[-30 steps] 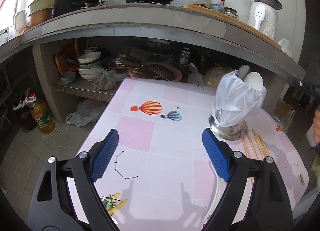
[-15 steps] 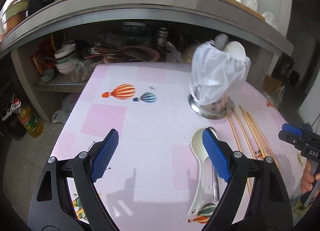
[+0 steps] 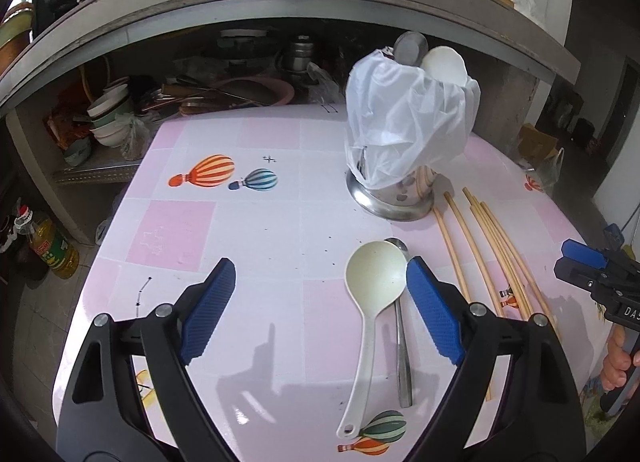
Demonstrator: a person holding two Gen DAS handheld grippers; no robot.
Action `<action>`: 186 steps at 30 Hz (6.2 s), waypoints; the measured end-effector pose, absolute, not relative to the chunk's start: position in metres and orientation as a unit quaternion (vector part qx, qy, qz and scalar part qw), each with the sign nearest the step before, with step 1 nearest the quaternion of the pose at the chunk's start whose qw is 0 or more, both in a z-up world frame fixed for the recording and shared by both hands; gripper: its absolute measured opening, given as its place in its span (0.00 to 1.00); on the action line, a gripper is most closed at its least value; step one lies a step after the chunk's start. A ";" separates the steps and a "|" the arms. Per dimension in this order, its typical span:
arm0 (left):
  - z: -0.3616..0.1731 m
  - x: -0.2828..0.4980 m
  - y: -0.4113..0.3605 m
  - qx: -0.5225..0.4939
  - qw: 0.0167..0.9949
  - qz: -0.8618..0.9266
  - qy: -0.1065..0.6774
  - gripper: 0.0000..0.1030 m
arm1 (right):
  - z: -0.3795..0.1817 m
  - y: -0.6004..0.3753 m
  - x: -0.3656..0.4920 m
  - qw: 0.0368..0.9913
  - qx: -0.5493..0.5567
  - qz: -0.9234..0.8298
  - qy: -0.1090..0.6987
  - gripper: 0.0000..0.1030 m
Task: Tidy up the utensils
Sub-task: 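Move the left tool over the cream plastic ladle, then close the left tool on the cream ladle's neck, then lift the cream ladle off the table with the left tool, then close the right tool on the steel spoon while the left tool holds the ladle up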
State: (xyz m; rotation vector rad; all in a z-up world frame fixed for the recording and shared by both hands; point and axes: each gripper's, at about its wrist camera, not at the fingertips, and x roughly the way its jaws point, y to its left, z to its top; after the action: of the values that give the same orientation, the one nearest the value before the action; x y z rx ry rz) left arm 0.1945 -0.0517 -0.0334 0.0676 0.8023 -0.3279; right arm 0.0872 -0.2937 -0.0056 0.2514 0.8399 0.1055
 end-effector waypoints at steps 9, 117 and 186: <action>-0.051 0.203 -0.071 0.044 0.892 -0.181 0.412 0.81 | -0.010 -0.298 0.091 0.903 0.117 0.050 0.410 0.54; -0.015 0.213 -0.098 0.075 0.897 -0.211 0.381 0.53 | -0.020 -0.307 0.098 0.895 0.132 0.058 0.423 0.54; 0.015 0.206 -0.007 -0.010 0.934 -0.152 0.324 0.53 | -0.074 -0.229 0.225 0.834 0.161 0.215 0.482 0.38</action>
State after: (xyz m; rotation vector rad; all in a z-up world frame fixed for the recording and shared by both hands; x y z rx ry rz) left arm 0.2060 -0.0075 0.0146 -0.0206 0.6636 -0.3109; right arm 0.2253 -0.2291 -0.0743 0.3407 1.0220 0.4550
